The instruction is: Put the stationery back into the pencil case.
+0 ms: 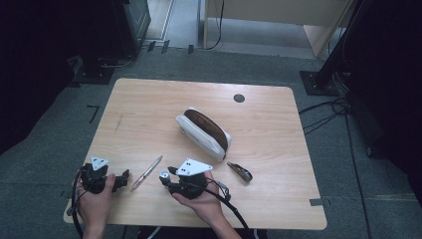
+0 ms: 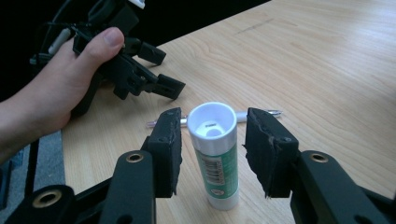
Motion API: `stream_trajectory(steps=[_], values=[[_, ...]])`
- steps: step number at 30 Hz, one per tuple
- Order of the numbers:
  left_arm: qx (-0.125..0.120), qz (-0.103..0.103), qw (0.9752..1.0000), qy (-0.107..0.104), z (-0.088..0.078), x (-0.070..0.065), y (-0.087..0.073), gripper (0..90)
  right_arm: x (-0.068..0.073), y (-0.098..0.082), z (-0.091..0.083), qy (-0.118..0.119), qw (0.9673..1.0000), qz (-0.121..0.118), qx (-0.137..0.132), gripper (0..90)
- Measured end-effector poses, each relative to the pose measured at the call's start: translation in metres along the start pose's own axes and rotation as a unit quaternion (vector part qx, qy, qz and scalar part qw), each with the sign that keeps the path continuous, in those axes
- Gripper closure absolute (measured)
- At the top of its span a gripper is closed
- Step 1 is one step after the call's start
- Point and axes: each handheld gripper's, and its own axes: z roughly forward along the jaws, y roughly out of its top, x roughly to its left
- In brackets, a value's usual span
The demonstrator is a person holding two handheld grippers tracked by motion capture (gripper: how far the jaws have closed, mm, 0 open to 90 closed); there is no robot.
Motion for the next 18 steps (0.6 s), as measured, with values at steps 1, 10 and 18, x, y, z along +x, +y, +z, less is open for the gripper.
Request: stream_trajectory(steps=[1,10,18], values=[[0.000,0.000,1.0000,0.000,0.0000,0.0000,0.0000,0.0,0.0004,-0.0006,0.0014,-0.001,1.0000,-0.002,0.001,56.4],[0.000,0.000,1.0000,0.000,0.0000,0.0000,0.0000,0.0,0.0026,-0.0037,0.0076,-0.013,0.9998,-0.015,0.006,62.7],[0.000,0.000,1.0000,0.000,0.0000,0.0000,0.0000,0.0,0.0022,-0.0022,0.0037,-0.023,0.9995,-0.021,0.000,65.9]])
